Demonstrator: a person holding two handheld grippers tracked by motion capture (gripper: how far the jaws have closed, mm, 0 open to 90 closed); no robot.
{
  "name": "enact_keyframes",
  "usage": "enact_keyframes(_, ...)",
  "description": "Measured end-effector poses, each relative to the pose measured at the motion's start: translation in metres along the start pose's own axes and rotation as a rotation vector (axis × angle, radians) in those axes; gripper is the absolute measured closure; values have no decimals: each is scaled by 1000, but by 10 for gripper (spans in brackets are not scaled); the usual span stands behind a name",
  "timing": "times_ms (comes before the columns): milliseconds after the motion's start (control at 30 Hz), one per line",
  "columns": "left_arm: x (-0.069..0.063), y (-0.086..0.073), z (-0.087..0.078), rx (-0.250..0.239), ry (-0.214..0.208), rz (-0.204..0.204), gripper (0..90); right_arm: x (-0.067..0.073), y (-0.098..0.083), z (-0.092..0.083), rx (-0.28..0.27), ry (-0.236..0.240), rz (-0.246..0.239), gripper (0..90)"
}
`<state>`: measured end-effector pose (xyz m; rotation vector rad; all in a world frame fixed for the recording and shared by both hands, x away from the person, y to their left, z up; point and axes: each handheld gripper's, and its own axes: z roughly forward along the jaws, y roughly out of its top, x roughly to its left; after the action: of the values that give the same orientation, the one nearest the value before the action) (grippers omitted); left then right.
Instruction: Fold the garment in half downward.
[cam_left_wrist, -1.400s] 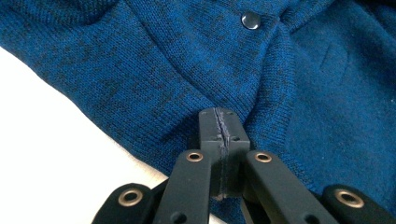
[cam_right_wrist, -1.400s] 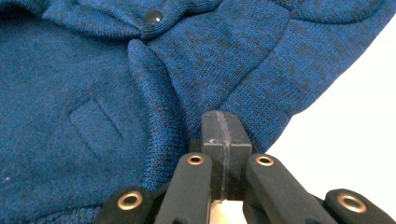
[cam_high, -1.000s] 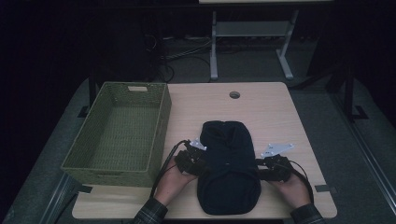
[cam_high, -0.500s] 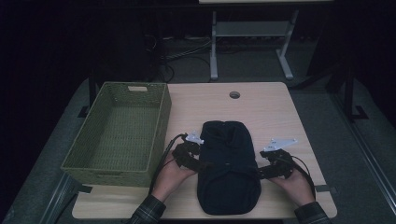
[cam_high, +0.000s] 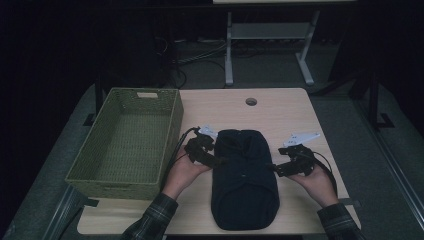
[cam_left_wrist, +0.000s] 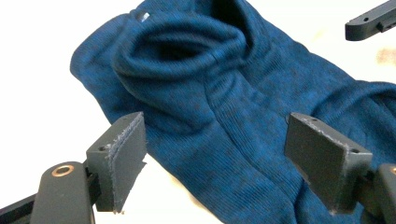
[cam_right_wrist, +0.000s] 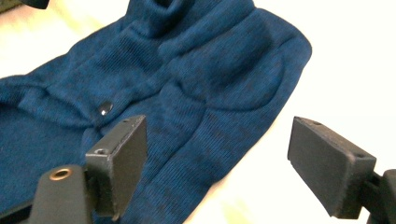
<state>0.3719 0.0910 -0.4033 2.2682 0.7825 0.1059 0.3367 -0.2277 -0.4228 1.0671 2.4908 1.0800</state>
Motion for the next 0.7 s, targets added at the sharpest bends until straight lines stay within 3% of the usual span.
enact_keyframes(367,13,29,-5,-4,28,6,206,-19,31,-4,-34,8,13,200)
enact_keyframes(700,32,48,2,-4,62,-3,210,-39,51,4,-41,12,27,203)
